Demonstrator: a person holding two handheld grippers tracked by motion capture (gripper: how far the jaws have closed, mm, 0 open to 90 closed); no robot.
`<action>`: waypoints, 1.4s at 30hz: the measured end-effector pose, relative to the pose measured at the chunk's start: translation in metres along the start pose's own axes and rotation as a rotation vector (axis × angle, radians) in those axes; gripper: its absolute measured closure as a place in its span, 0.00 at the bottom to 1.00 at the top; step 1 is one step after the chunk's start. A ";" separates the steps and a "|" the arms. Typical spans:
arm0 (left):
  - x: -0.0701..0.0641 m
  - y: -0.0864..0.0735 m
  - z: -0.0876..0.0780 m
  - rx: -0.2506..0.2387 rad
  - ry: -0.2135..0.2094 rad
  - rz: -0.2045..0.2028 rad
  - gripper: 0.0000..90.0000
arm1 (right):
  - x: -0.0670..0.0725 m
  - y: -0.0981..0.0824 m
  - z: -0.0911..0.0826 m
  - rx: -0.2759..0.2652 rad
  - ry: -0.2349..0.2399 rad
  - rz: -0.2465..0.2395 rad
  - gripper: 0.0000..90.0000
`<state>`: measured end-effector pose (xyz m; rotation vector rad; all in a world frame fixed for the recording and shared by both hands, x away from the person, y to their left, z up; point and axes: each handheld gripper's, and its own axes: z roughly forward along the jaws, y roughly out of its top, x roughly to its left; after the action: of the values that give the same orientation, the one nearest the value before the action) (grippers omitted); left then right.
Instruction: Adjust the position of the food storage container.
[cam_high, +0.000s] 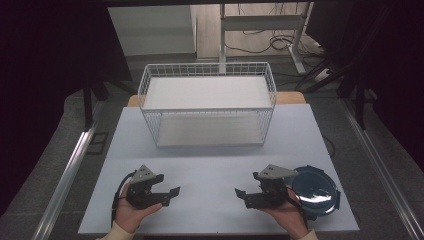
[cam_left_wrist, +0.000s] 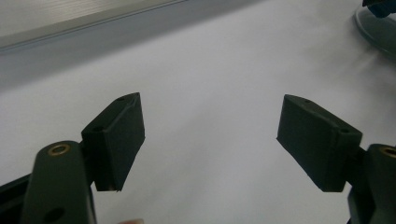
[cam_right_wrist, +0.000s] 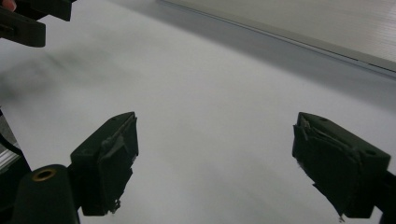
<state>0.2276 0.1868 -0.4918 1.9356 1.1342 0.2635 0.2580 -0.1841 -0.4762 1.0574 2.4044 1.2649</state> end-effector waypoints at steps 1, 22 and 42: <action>0.000 0.000 0.000 0.001 -0.001 0.002 0.25 | 0.000 0.001 0.000 0.004 -0.003 0.003 0.17; 0.000 0.002 -0.003 -0.008 0.002 -0.008 0.25 | -0.003 0.010 -0.022 0.001 -0.024 -0.002 0.25; 0.002 0.002 -0.003 -0.009 0.008 -0.012 0.25 | -0.031 0.012 -0.057 0.019 -0.108 0.039 0.30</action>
<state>0.2279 0.1897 -0.4886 1.9210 1.1482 0.2696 0.2584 -0.2368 -0.4360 1.1521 2.3308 1.1676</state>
